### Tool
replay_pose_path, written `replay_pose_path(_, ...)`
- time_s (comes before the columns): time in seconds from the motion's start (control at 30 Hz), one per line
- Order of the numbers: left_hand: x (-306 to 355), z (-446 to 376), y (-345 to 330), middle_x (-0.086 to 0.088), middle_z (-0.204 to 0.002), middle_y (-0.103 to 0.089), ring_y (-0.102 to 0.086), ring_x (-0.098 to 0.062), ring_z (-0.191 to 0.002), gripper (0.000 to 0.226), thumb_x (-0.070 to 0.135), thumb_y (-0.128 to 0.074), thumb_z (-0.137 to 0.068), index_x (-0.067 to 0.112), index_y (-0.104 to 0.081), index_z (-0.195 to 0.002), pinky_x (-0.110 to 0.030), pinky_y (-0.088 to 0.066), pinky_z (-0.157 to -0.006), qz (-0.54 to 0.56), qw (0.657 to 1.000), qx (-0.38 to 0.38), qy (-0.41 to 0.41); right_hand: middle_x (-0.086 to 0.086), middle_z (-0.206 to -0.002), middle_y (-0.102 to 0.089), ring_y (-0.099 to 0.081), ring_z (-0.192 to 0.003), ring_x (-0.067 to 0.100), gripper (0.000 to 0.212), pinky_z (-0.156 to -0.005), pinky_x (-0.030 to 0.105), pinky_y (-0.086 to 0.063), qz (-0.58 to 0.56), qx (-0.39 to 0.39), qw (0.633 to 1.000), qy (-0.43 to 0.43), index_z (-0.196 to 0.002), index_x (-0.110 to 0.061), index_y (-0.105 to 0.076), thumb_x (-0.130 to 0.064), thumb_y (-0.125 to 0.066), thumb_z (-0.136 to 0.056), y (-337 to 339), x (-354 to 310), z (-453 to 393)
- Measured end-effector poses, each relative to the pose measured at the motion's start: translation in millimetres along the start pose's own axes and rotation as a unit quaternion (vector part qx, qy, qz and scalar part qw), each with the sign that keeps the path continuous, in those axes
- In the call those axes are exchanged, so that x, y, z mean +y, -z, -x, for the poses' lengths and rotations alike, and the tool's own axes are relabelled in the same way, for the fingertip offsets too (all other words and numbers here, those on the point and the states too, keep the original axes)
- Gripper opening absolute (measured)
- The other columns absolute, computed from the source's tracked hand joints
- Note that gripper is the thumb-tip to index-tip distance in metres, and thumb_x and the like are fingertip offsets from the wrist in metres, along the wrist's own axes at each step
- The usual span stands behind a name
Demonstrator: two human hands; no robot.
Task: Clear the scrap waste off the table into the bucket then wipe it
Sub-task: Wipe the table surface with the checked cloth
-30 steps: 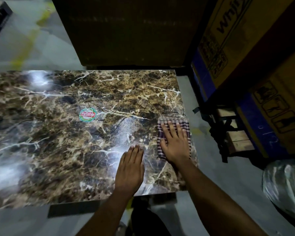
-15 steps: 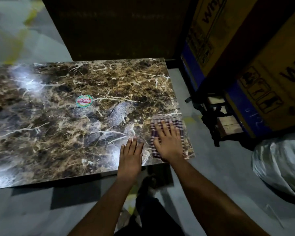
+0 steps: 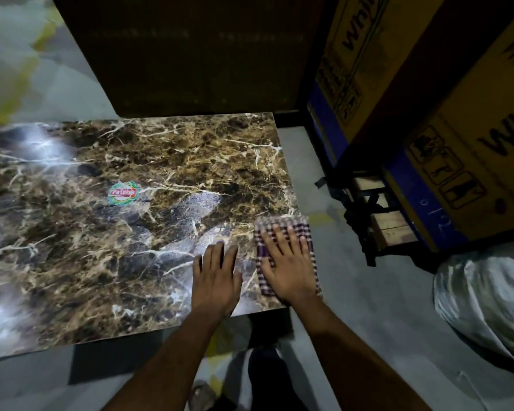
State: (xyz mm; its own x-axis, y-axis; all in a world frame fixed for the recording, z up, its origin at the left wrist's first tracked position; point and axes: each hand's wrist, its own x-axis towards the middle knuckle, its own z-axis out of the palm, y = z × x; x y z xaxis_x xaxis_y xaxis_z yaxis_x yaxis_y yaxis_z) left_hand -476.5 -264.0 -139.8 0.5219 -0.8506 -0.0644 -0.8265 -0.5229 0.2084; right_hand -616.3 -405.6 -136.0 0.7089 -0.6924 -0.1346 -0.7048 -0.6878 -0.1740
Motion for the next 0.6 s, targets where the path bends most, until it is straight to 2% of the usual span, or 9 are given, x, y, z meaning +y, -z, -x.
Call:
replay_pose_path(0.07,5.3,-11.9,-0.4,-0.007,-0.163,-0.028,-0.025,-0.030,-0.148,0.057,0.046,-0.036,-0.100,0.027,-0.034,-0.153,-0.053,-0.026,-0.116,0.016,1.000,0.000,0.014,-0.007,-0.170,-0.003,0.005,-0.157,0.022,0.069,-0.126,0.047,-0.001,0.005,-0.013,1.000,0.023,-0.160,-0.043,-0.001,-0.054,-0.026,-0.096,2.7,16.2,12.4)
replay_pose_path(0.17,10.4,-26.6,-1.1,-0.003,-0.169,-0.013,-0.013,-0.026,-0.154,0.060,0.049,-0.031,-0.102,0.029,-0.023,-0.158,-0.053,-0.018,-0.120,0.025,0.999,-0.012,0.024,-0.007,-0.170,-0.001,0.007,-0.157,0.022,0.070,-0.126,0.047,-0.002,0.008,-0.017,1.000,0.001,-0.159,-0.045,0.001,-0.056,-0.023,-0.094,9.6,42.6,-4.0)
replay_pose_path(0.23,10.8,-35.1,0.2,-0.004,-0.167,-0.020,-0.019,-0.027,-0.152,0.059,0.050,-0.031,-0.102,0.028,-0.027,-0.157,-0.053,-0.020,-0.118,0.016,0.999,-0.007,0.032,-0.005,-0.170,-0.006,0.003,-0.157,0.025,0.071,-0.126,0.047,-0.003,0.006,-0.007,1.000,-0.021,-0.160,-0.043,0.000,-0.056,-0.024,-0.094,13.5,40.0,-37.4)
replay_pose_path(0.3,11.9,-47.4,2.2,-0.007,-0.157,-0.035,-0.033,-0.031,-0.142,0.055,0.049,-0.036,-0.100,0.026,-0.037,-0.151,-0.052,-0.028,-0.112,0.001,0.999,0.002,0.040,-0.003,-0.170,-0.010,-0.001,-0.157,0.028,0.071,-0.126,0.048,-0.004,-0.007,-0.001,1.000,-0.029,-0.160,-0.041,-0.002,-0.055,-0.026,-0.095,16.8,24.8,-75.5)
replay_pose_path(0.43,13.9,-81.8,8.9,-0.007,-0.132,-0.044,-0.046,-0.032,-0.117,0.042,0.042,-0.040,-0.098,0.023,-0.048,-0.135,-0.045,-0.036,-0.099,-0.007,0.998,0.030,0.048,-0.004,-0.170,-0.001,0.007,-0.157,0.025,0.068,-0.126,0.043,0.006,-0.015,-0.016,0.997,0.073,-0.160,-0.041,0.001,-0.051,-0.025,-0.098,18.2,5.3,-94.6)
replay_pose_path(0.5,12.5,-99.7,8.5,-0.009,-0.139,-0.044,-0.045,-0.033,-0.122,0.030,0.034,-0.047,-0.097,0.020,-0.052,-0.122,-0.046,-0.037,-0.100,-0.001,0.998,0.036,0.043,-0.007,-0.170,0.001,0.012,-0.156,0.020,0.067,-0.126,0.042,0.005,-0.017,-0.013,0.994,0.105,-0.159,-0.043,0.003,-0.051,-0.028,-0.101,18.2,19.7,-81.0)
replay_pose_path(0.6,11.0,-120.9,8.2,-0.011,-0.147,-0.043,-0.042,-0.032,-0.132,0.022,0.029,-0.046,-0.095,0.018,-0.051,-0.113,-0.047,-0.036,-0.103,-0.010,0.999,0.030,0.031,-0.009,-0.170,0.003,0.014,-0.156,0.018,0.068,-0.126,0.044,0.001,-0.025,0.001,0.997,0.071,-0.158,-0.046,0.005,-0.050,-0.032,-0.101,23.0,44.6,-88.9)
